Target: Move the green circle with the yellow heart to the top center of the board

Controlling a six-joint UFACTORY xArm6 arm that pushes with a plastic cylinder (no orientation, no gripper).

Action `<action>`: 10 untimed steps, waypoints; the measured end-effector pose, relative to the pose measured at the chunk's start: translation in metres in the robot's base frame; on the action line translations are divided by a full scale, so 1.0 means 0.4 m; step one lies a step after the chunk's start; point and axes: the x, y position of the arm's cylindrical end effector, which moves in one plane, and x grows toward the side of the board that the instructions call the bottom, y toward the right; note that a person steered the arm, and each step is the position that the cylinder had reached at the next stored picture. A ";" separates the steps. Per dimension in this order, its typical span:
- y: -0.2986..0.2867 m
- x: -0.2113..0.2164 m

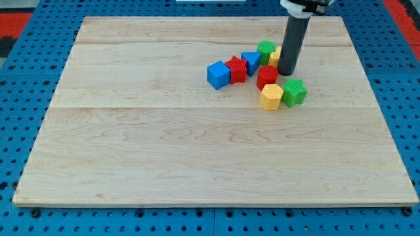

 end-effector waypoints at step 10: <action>-0.290 -0.172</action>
